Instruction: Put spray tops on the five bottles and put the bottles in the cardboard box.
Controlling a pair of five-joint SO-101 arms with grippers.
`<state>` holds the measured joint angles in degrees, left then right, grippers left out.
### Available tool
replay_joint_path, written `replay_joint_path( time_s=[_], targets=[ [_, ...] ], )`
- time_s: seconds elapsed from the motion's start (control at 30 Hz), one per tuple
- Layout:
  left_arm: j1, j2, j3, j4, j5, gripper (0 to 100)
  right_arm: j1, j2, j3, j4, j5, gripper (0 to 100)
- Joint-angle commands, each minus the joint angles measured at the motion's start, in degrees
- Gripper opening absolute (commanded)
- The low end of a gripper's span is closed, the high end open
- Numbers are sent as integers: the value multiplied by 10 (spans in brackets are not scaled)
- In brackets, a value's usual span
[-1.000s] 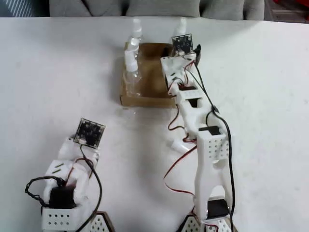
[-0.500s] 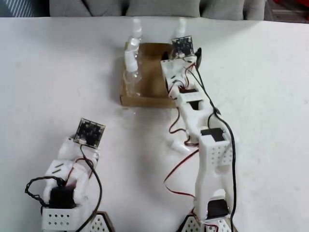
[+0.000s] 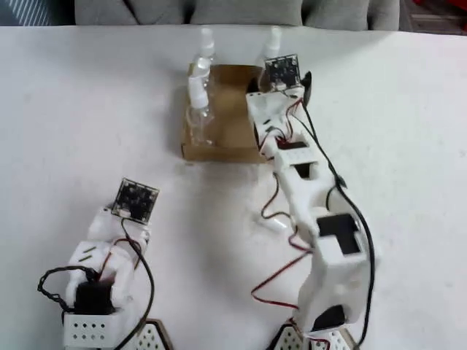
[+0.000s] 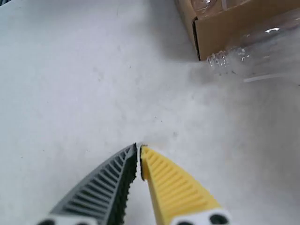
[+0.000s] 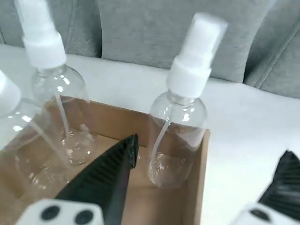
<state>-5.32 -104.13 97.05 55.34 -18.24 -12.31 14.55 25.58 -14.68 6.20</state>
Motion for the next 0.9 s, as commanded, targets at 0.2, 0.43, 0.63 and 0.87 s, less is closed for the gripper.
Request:
replay_joint_path(
  time_s=[0.2, 0.43, 0.63, 0.87],
  targets=[
    [7, 0, -1, -38, -5, 24, 0, -225, 184, 1, 1, 381],
    [7, 0, -1, -39, -5, 24, 32, -352, 326, 2, 2, 380],
    [7, 0, -1, -39, -5, 24, 74, -473, 457, 3, 2, 380],
    [5, 0, -1, -34, -4, 24, 126, -595, 599, 4, 2, 376]
  ],
)
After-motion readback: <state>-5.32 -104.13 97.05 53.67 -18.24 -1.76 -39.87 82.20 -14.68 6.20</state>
